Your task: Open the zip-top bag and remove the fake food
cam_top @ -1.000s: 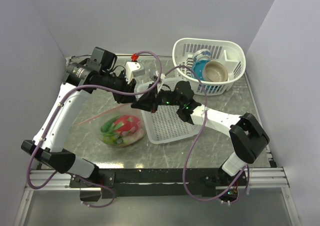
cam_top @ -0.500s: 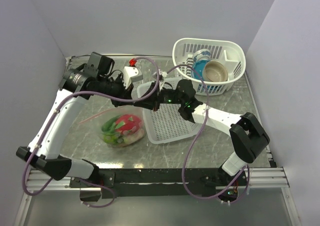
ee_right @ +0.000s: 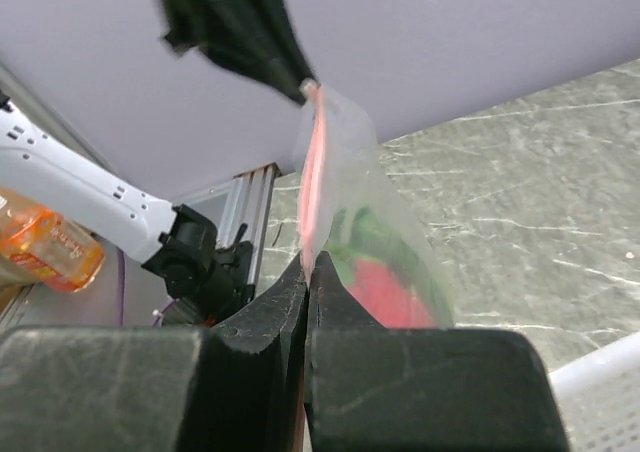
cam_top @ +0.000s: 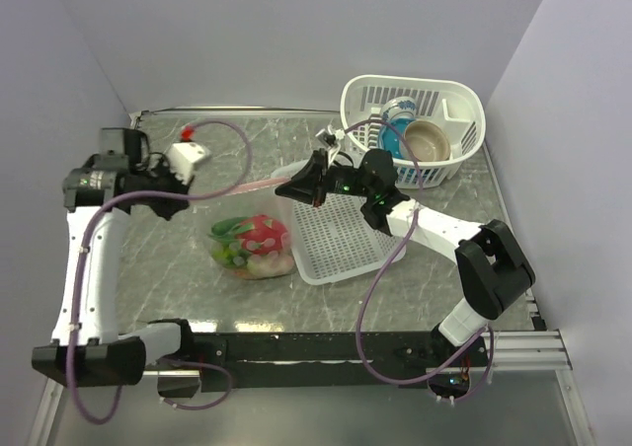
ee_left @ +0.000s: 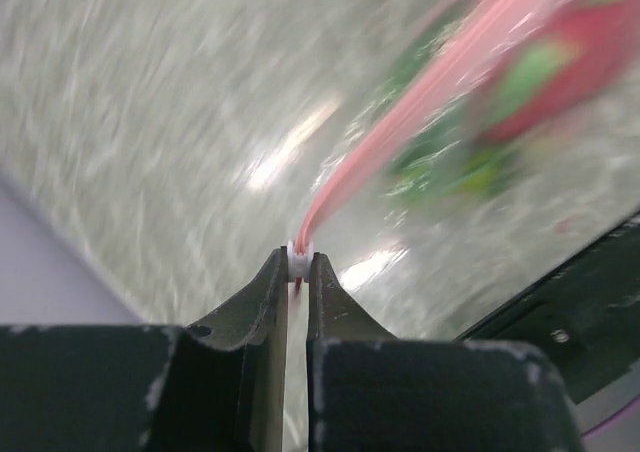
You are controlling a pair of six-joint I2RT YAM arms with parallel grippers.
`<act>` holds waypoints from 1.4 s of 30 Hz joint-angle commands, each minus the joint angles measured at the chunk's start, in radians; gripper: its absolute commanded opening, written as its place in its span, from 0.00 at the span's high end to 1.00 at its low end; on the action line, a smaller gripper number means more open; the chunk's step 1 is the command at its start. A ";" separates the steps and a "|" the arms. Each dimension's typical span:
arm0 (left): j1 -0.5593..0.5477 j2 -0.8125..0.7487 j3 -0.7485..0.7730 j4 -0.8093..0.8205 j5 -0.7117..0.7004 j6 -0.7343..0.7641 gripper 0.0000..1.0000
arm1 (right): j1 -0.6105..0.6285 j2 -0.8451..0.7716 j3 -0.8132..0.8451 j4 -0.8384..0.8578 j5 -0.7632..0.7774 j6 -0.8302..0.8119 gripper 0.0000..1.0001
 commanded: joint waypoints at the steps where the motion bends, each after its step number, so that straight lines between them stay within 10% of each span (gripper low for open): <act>1: 0.281 0.037 -0.014 -0.109 -0.090 0.236 0.99 | -0.041 -0.054 0.007 0.131 0.031 0.027 1.00; 11: 0.431 0.092 0.156 -0.110 0.043 0.217 0.99 | 0.004 -0.002 0.076 0.102 0.052 0.046 0.86; 18: 0.435 0.292 0.550 -0.023 0.071 -0.072 0.99 | 0.033 0.107 0.250 0.045 0.158 0.067 0.00; 22: 0.421 0.309 0.607 0.005 0.140 -0.151 0.99 | 0.041 0.070 0.263 -0.029 0.191 0.010 0.00; 31: 0.385 0.016 0.060 -0.044 0.207 0.002 0.99 | 0.045 -0.028 0.157 -0.190 0.224 -0.085 0.00; 40: 0.297 -0.069 0.113 -0.110 0.237 -0.074 0.99 | 0.099 0.028 0.217 -0.432 0.224 -0.103 0.00; 42: 0.205 -0.079 0.095 -0.110 0.189 -0.093 0.84 | 0.116 0.044 0.226 -0.455 0.221 -0.103 0.00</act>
